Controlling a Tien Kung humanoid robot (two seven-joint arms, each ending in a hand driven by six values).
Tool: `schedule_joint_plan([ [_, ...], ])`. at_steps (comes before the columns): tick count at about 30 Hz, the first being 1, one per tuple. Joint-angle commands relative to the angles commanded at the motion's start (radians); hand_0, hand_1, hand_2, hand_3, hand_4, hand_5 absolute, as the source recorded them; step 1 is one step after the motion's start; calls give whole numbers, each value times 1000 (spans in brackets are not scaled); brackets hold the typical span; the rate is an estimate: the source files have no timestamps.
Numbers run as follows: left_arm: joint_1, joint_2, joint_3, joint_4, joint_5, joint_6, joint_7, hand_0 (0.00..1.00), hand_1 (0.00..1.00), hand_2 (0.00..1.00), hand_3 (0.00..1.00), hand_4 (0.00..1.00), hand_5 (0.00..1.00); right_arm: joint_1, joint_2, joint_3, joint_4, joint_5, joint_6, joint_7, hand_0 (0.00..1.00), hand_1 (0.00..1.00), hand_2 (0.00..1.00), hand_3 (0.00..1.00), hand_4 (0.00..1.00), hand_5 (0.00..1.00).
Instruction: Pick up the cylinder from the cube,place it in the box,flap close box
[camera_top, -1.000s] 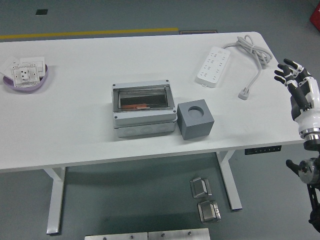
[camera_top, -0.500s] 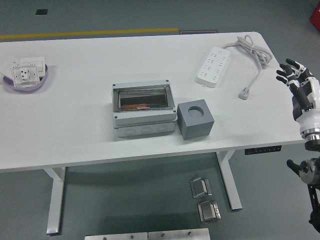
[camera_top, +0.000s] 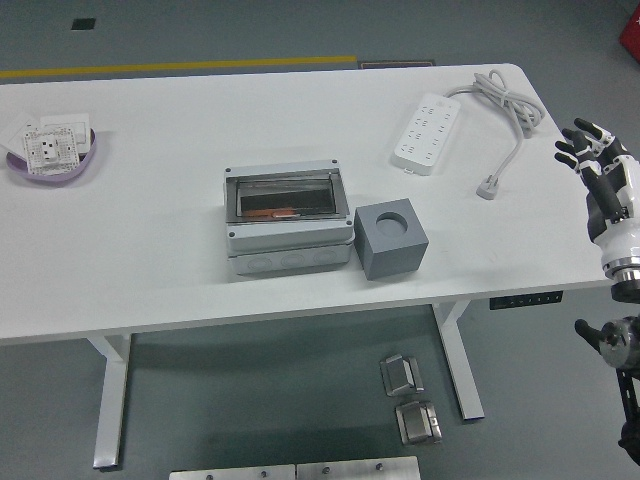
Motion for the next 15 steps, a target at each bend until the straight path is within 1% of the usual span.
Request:
schedule_joint_plan([
  [15, -2, 0, 0, 0, 1, -4, 4, 708, 709, 709, 856, 785, 439, -5, -2, 11, 17, -22, -4, -3, 712, 700, 723, 731, 786, 492],
])
